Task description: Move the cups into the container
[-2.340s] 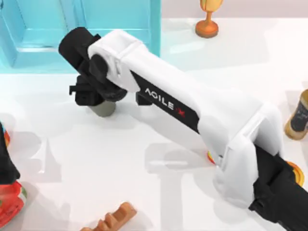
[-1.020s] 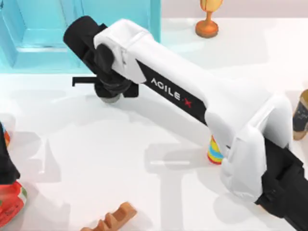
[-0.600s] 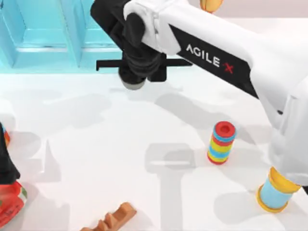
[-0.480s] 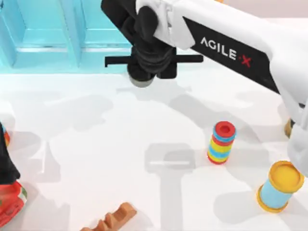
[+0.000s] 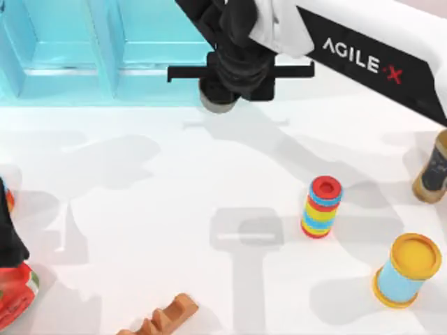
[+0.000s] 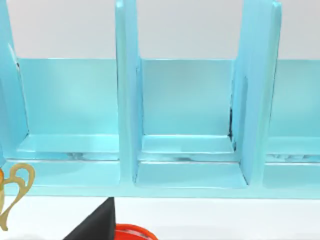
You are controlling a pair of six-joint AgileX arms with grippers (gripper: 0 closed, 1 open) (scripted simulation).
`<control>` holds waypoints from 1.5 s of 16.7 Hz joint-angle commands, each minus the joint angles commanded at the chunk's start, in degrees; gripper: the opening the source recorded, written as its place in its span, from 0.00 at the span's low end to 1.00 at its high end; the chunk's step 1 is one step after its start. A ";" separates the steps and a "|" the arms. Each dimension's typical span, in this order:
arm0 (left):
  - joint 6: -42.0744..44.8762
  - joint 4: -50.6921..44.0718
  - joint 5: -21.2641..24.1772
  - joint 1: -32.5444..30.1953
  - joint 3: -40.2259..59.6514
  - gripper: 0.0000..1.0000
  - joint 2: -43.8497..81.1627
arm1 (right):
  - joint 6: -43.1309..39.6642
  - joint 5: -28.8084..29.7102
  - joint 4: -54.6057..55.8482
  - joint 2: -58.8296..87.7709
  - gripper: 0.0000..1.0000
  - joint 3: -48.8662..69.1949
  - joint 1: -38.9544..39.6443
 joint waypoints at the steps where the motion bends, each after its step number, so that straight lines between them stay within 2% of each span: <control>1: 0.00 0.00 0.00 0.00 0.00 1.00 0.00 | -0.06 0.01 -0.01 -0.04 0.00 0.00 -0.10; 4: 0.00 0.00 0.00 0.00 0.00 1.00 0.00 | -2.51 0.22 -0.54 -1.46 0.00 -0.28 -3.70; 8: 0.00 0.00 0.00 0.00 0.00 1.00 0.00 | -12.91 -0.54 -3.26 -6.11 0.00 -2.83 -16.53; 14: 0.00 0.00 0.00 0.00 0.00 1.00 0.00 | -42.81 -5.99 -12.52 -15.57 0.00 -11.36 -47.95; 17: 0.00 0.00 0.00 0.00 0.00 1.00 0.00 | -55.52 -9.96 -18.31 -19.50 0.00 -16.20 -59.67; 21: 0.00 0.00 0.00 0.00 0.00 1.00 0.00 | -64.63 -14.28 -23.66 -23.10 0.00 -21.12 -67.53; 25: 0.00 0.00 0.00 0.00 0.00 1.00 0.00 | -65.64 -14.90 -24.30 -23.61 0.00 -21.79 -68.29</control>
